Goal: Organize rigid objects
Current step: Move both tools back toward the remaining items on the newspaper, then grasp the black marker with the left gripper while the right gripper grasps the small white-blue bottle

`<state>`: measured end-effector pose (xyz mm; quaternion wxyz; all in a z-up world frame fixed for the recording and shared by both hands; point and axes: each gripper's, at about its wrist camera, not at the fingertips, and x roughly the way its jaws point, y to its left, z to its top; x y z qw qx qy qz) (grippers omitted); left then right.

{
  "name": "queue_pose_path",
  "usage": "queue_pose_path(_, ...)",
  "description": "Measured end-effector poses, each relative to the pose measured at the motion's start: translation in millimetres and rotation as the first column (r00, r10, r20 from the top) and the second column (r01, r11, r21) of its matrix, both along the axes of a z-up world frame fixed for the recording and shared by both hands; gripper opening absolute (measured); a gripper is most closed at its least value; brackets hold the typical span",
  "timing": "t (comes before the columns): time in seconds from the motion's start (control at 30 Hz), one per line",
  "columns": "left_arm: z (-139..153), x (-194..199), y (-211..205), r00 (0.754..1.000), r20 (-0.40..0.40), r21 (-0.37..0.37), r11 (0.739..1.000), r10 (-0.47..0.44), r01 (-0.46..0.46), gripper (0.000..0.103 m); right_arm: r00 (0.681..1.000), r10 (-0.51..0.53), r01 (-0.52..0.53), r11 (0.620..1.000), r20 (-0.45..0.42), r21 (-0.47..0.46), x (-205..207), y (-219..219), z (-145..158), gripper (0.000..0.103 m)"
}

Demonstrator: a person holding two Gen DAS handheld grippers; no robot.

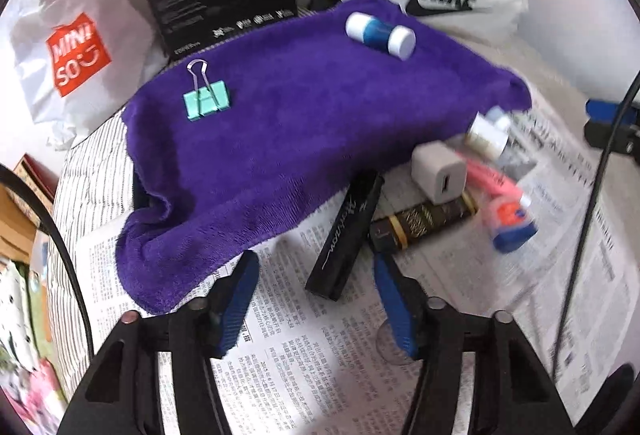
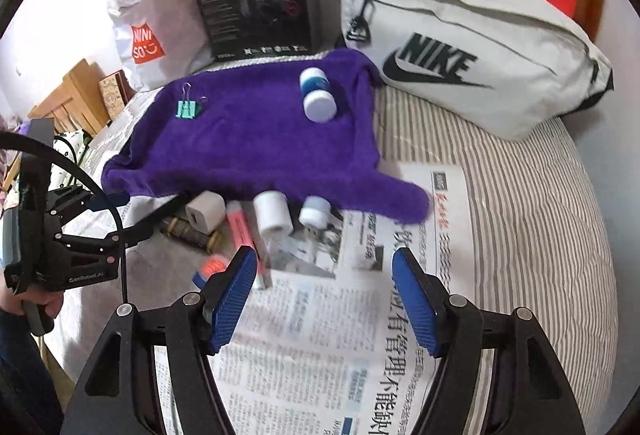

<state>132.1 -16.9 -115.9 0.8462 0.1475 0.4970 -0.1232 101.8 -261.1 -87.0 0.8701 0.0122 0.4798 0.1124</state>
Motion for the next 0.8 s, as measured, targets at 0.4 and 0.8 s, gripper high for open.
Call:
queue_pose_path(0.4,-8,11,-14,0.994,-0.026,-0.044,0.994,-0.103,0.102,0.023,0.999,0.011,-0.012,1.0,-0.044,-0.013,2,3,-16,0.07)
queue_pose_path(0.8,-8,28,-14,0.996,-0.033,-0.084,0.993,-0.084,0.081,0.026,0.996,-0.002,0.004,1.0,-0.089,0.022,11,-5,-30,0.07)
